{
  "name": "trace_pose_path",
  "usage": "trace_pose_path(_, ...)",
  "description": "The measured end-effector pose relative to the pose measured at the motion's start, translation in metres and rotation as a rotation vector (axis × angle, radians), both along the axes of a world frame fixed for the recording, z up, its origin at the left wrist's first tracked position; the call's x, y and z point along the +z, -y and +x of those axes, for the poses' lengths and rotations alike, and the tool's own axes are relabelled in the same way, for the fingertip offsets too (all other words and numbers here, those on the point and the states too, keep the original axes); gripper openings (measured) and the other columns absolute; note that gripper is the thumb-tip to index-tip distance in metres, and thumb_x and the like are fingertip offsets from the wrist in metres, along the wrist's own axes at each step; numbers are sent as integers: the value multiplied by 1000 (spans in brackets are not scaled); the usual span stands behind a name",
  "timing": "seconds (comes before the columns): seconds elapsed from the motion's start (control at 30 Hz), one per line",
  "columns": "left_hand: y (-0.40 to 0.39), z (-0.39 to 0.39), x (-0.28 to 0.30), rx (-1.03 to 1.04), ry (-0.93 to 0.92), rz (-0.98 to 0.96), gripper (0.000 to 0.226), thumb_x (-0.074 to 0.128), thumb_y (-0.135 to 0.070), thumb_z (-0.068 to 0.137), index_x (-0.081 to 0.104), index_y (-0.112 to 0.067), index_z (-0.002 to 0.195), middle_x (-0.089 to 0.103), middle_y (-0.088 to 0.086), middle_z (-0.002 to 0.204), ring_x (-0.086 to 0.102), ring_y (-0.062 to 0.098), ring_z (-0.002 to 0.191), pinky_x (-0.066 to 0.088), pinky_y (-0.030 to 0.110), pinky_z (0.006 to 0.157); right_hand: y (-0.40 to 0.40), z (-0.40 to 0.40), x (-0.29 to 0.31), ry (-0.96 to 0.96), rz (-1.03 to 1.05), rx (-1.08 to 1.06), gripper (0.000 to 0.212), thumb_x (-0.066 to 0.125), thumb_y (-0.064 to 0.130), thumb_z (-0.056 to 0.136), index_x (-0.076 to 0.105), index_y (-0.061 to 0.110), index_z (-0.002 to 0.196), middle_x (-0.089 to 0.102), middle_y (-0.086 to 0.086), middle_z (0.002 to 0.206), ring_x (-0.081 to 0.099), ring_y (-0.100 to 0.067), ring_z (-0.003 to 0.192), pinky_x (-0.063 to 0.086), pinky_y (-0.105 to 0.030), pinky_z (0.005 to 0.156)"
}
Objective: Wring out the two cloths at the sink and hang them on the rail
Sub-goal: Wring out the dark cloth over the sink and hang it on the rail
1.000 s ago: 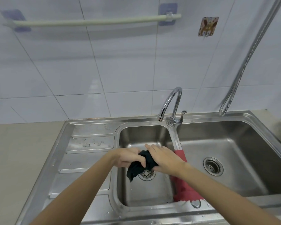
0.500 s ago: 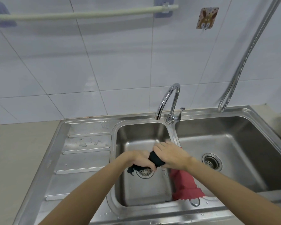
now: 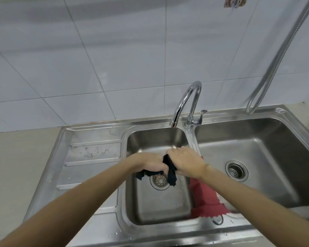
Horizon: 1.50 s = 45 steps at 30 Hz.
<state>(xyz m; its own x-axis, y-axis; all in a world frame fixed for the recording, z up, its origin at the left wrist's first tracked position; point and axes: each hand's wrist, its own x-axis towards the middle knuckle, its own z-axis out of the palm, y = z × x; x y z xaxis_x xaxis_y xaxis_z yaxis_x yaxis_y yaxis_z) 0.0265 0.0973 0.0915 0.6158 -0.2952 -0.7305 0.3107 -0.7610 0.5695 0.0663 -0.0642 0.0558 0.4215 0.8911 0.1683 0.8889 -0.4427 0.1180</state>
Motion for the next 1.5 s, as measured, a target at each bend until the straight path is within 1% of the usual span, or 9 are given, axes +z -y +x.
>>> trace_pose_path(0.2, 4, 1, -41, -371, 664, 753, 21, 44, -15, 96, 61, -11, 108, 70, 6, 108, 68, 29, 94, 49, 35, 70, -25, 8, 13, -132, -375, -116, 24, 42, 24, 94, 50, 6, 107, 67, -8, 100, 68, -31, 85, 33, -34, 57)
trace_pose_path(0.37, -2, 1, -50, -452, 831, 802, 23, 38, 0, 93, 56, -5, 108, 69, 12, 105, 68, 32, 92, 43, 34, 64, -39, 18, 13, -467, -503, -222, 22, 47, 18, 83, 64, 9, 93, 68, -9, 94, 64, -31, 86, 39, -29, 63)
trace_pose_path(0.53, -3, -1, -55, -325, 856, 714, 18, 42, -6, 94, 51, -9, 110, 67, 10, 102, 68, 31, 88, 40, 33, 61, -31, 30, 1, -1197, -318, -381, 21, 52, 1, 66, 45, 15, 53, 40, -3, 52, 34, -20, 52, 24, -25, 47)
trace_pose_path(0.67, -4, 0, -49, -3, 791, 448, 25, 59, -17, 88, 49, -7, 109, 64, 13, 105, 62, 33, 93, 46, 39, 70, -18, 12, -4, -1466, 104, -535, 13, 56, 4, 80, 48, 14, 77, 43, -2, 59, 39, -13, 49, 32, -22, 42)
trace_pose_path(0.8, -7, -21, -53, 168, 623, 88, 72, 75, -22, 77, 37, -6, 136, 50, 14, 127, 52, 28, 114, 46, 38, 96, -9, -11, -10, -1652, 340, -585, 19, 63, 10, 85, 53, 21, 97, 63, 0, 81, 59, -9, 75, 50, -22, 72)
trace_pose_path(0.93, -2, -47, -53, 369, 508, -108, 122, 81, -38, 63, -1, -27, 152, 46, -2, 139, 50, 18, 123, 43, 35, 105, -6, -21, 4, -1736, 474, -522, 26, 63, 11, 87, 59, 32, 101, 68, 8, 105, 61, -6, 102, 43, -25, 98)
trace_pose_path(1.17, 20, -61, -37, 641, 594, -90, 114, 83, -52, 55, 24, -18, 146, 55, -4, 131, 54, 15, 120, 50, 36, 100, -6, -25, 32, -2014, 481, -427, 53, 37, 49, 94, 51, 15, 132, 61, -3, 130, 58, -14, 116, 44, -25, 91)
trace_pose_path(1.37, 37, -70, -24, 802, 697, -21, 47, 73, -14, 69, 51, -13, 110, 68, 3, 96, 67, 20, 86, 58, 37, 72, -8, -26, 32, -1872, 378, -474, 76, 17, 77, 85, 44, 27, 136, 45, 13, 139, 38, -3, 128, 12, -29, 117)
trace_pose_path(1.5, 31, -72, -20, 826, 714, -56, 37, 67, -3, 75, 48, -10, 107, 68, 10, 96, 67, 26, 85, 55, 40, 72, -8, -21, 27, -1207, 303, -502, 35, 33, 56, 91, 59, 40, 108, 52, -4, 114, 51, -22, 116, 36, -35, 103)
